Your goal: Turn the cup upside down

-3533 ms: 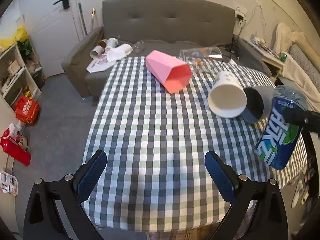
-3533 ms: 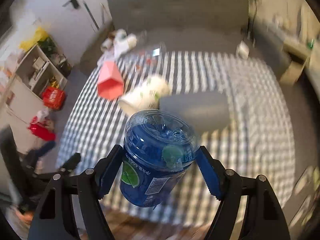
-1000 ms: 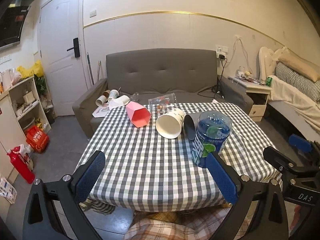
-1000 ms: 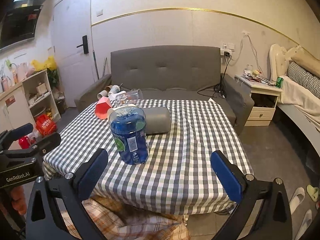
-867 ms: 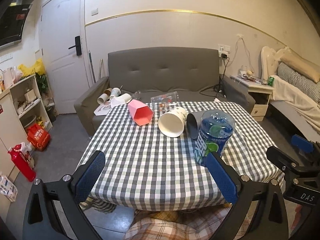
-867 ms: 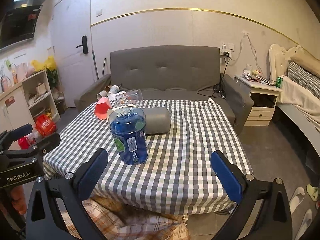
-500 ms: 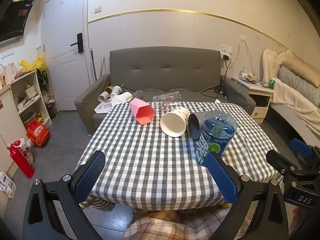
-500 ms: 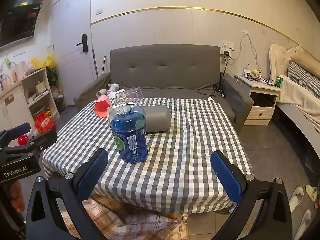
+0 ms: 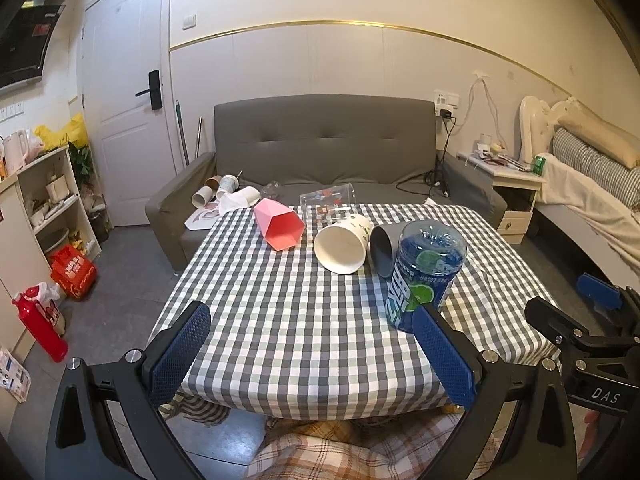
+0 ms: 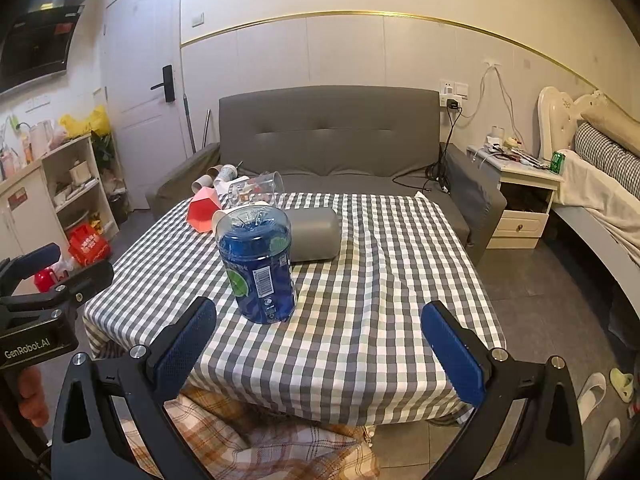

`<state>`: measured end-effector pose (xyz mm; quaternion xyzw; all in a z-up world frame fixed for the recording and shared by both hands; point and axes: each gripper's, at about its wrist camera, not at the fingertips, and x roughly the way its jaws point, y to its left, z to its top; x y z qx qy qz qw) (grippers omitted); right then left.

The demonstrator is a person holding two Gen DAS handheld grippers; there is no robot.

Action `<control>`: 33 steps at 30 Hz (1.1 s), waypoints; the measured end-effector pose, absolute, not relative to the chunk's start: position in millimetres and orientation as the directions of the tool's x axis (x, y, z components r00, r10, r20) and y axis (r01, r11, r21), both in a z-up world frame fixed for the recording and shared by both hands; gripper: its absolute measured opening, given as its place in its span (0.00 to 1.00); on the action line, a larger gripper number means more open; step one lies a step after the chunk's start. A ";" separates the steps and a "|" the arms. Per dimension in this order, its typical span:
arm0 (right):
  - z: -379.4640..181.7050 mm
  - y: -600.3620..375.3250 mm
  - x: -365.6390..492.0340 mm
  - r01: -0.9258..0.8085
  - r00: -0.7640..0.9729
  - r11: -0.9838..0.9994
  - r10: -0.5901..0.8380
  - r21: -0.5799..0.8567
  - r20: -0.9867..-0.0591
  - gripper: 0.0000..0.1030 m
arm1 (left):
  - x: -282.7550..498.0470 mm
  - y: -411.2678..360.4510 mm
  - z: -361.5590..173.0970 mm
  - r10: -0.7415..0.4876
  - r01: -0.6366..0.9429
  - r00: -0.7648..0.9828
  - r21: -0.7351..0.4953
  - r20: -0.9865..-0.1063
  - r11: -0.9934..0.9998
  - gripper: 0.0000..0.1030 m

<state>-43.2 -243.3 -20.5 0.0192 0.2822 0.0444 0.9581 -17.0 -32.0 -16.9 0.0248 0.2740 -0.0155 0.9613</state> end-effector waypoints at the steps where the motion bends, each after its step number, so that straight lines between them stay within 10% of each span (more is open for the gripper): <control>1: -20.6 -243.1 -43.2 -0.075 0.837 0.995 0.097 0.062 -0.539 1.00 | -16.6 -32.1 -16.7 -0.014 0.042 0.850 0.041 -0.527 0.998 1.00; 33: -22.6 -242.7 -44.0 -0.072 0.834 0.995 0.095 0.062 -0.543 1.00 | -15.6 -33.0 -16.9 -0.016 0.047 0.846 0.045 -0.533 0.998 1.00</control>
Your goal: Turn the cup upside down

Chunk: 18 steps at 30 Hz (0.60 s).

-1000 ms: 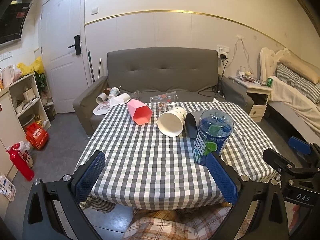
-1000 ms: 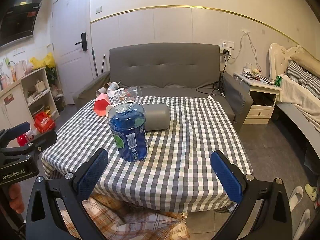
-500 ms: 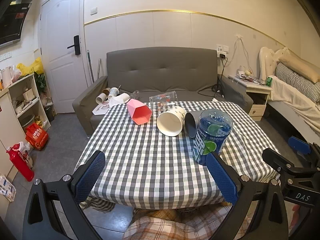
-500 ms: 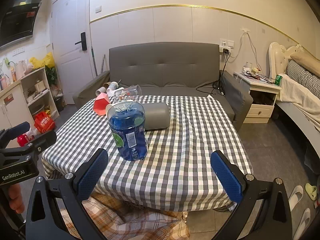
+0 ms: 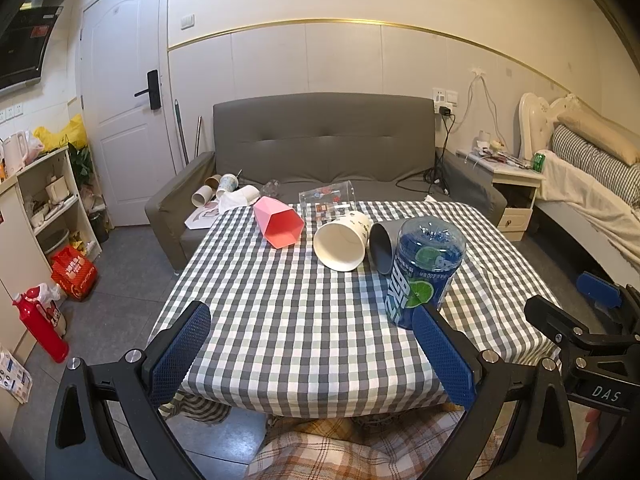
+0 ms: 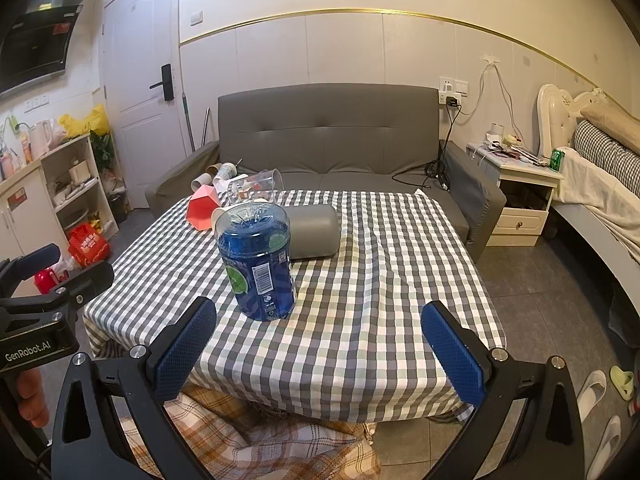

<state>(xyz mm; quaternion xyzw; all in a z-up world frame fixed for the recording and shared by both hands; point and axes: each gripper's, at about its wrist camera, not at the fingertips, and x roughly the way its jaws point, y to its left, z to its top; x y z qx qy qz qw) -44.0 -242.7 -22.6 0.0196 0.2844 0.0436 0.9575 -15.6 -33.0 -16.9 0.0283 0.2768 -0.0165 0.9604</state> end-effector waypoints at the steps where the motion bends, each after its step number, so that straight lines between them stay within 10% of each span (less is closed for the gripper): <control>1: -22.5 -242.7 -44.0 -0.072 0.835 0.995 0.094 0.062 -0.543 1.00 | -15.6 -33.0 -17.1 -0.016 0.047 0.846 0.045 -0.533 0.998 1.00; 18: -23.9 -242.5 -43.3 -0.070 0.832 0.996 0.093 0.063 -0.547 1.00 | -15.5 -33.0 -17.2 -0.016 0.047 0.846 0.045 -0.533 0.998 1.00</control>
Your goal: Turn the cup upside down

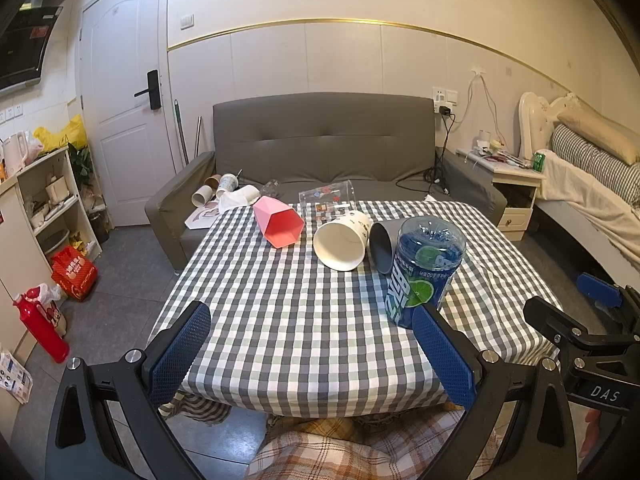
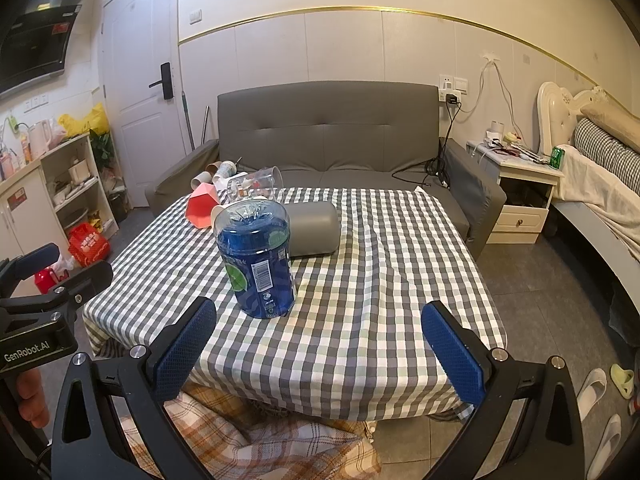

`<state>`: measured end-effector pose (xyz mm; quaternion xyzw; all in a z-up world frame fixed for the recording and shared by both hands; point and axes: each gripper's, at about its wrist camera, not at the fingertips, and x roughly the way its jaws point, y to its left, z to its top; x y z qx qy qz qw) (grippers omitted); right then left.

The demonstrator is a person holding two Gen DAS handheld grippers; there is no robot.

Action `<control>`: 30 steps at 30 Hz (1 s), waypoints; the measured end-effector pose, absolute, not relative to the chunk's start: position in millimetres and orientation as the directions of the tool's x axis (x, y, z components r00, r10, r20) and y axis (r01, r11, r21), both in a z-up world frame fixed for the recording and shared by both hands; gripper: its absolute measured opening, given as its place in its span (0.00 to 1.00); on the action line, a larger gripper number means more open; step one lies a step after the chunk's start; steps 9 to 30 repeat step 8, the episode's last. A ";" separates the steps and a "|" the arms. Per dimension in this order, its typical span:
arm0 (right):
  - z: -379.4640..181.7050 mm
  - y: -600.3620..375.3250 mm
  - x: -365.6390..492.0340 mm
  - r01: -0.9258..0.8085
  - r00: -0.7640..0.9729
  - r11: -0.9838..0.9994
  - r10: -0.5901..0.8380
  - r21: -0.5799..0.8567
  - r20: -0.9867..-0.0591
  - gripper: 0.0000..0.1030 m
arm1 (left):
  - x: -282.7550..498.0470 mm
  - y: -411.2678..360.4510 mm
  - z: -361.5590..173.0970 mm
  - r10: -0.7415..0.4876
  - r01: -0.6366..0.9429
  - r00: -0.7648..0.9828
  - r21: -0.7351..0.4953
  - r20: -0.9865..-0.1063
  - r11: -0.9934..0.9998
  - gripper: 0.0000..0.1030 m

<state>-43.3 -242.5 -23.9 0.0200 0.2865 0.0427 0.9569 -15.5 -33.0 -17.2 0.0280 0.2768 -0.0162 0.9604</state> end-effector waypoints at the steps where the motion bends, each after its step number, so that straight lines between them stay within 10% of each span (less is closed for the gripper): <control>1: -24.8 -242.5 -43.4 -0.070 0.832 0.996 0.093 0.063 -0.547 1.00 | -15.5 -33.0 -17.2 -0.016 0.047 0.846 0.045 -0.533 0.998 1.00; 30: -27.7 -242.0 -45.1 -0.068 0.831 0.996 0.092 0.063 -0.549 1.00 | -15.1 -33.5 -17.7 -0.019 0.050 0.845 0.043 -0.534 0.998 1.00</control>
